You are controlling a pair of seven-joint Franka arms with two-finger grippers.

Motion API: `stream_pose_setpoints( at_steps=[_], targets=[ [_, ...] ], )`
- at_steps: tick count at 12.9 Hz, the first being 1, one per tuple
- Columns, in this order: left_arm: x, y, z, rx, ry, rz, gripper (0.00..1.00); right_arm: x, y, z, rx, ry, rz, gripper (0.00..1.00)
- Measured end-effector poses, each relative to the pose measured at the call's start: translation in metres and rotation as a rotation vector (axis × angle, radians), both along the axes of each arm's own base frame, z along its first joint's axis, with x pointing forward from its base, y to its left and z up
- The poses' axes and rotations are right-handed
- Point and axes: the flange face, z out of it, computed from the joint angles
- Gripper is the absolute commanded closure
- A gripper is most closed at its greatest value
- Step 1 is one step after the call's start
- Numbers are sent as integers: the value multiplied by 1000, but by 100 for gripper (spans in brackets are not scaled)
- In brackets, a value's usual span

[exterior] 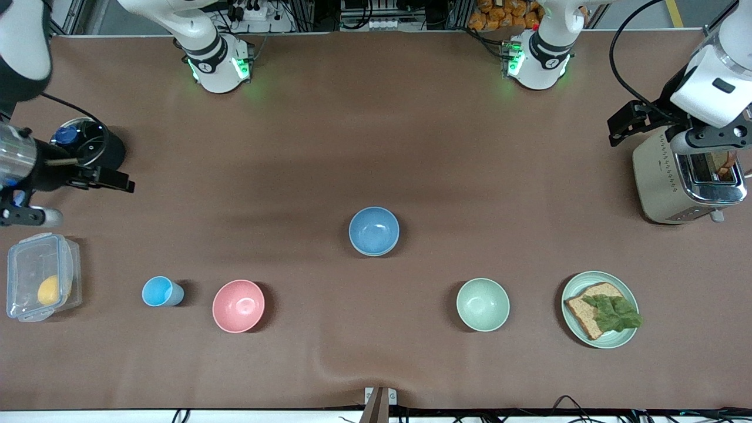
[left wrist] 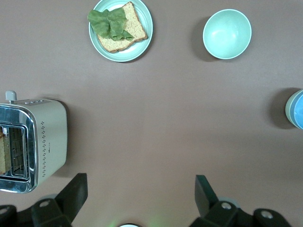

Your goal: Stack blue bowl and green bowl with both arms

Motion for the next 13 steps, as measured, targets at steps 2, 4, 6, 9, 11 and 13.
stream_pose_setpoints(
  at_steps=[2,4,6,9,11,13],
  targets=[
    [0,0,0,0,0,0,0,-16,-6,6,0,-5,-1,0],
    [0,0,0,0,0,0,0,-28,-5,9,-19,-10,6,0],
    [0,0,0,0,0,0,0,-32,-4,11,-31,-24,9,0],
    [0,-4,0,-32,2,-2,0,-35,-5,7,-33,-31,7,0],
    [0,-4,0,-35,2,-3,0,-35,-5,5,-34,-31,7,0],
    [0,-4,0,-35,2,-2,0,-35,-5,4,-34,-30,7,0]
  ],
)
